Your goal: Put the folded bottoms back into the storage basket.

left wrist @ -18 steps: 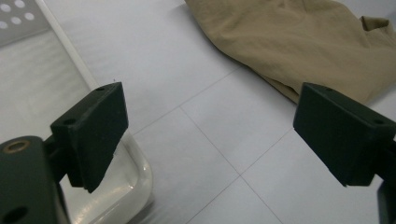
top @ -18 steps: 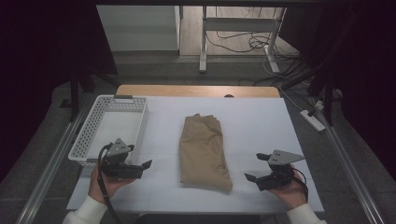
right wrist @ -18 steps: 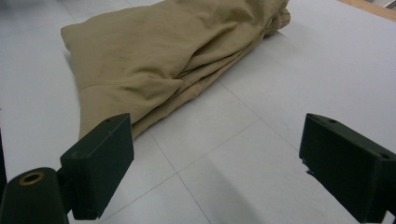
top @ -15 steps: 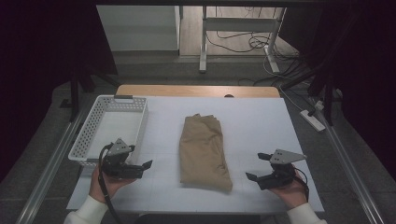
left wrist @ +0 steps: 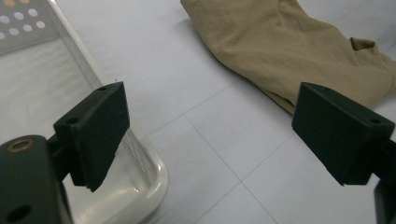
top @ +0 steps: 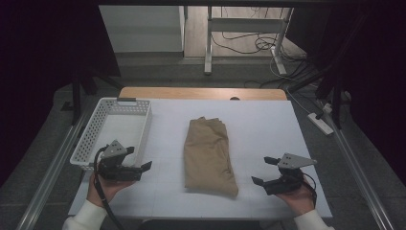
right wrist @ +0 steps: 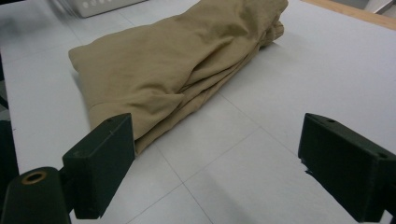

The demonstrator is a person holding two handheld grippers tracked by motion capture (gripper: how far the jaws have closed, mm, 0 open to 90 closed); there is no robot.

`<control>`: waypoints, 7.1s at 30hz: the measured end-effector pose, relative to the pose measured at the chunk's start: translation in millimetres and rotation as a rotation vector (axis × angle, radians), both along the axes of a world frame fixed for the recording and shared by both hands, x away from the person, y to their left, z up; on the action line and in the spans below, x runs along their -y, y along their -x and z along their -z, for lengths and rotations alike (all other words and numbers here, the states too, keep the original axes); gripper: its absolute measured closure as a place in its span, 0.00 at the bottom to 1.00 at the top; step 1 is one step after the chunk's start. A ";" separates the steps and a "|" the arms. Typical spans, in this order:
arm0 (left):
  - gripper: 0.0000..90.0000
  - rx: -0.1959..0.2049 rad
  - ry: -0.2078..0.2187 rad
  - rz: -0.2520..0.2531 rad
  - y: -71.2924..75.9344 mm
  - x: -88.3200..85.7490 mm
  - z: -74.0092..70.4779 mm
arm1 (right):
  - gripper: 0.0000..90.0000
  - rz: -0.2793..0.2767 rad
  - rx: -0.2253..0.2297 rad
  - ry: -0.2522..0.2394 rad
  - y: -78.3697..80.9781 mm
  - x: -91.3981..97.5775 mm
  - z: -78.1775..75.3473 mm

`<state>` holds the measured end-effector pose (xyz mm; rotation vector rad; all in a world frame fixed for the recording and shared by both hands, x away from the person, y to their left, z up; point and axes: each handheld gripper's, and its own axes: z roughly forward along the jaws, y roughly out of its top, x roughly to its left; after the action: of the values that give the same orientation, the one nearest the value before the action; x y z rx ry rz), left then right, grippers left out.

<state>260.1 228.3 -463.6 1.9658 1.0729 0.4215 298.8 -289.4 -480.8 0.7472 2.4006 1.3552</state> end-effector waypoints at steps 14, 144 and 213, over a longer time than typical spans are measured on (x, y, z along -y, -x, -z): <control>0.14 -0.014 0.002 -0.013 2.2 3.0 4.0 | 0.12 -0.055 -0.014 -0.015 -2.8 -5.8 -3.6; 0.16 -0.033 -0.041 0.056 -3.9 15.1 11.5 | 0.44 -0.330 -0.019 0.452 -6.6 -144.8 34.9; 0.17 -0.041 -0.064 0.149 -57.1 87.0 -0.2 | 0.87 -0.428 -0.106 0.272 16.3 -129.6 15.2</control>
<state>317.2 141.3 -463.4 2.1028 0.9411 0.3392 282.5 -159.8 -495.9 0.2462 2.8669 1.1067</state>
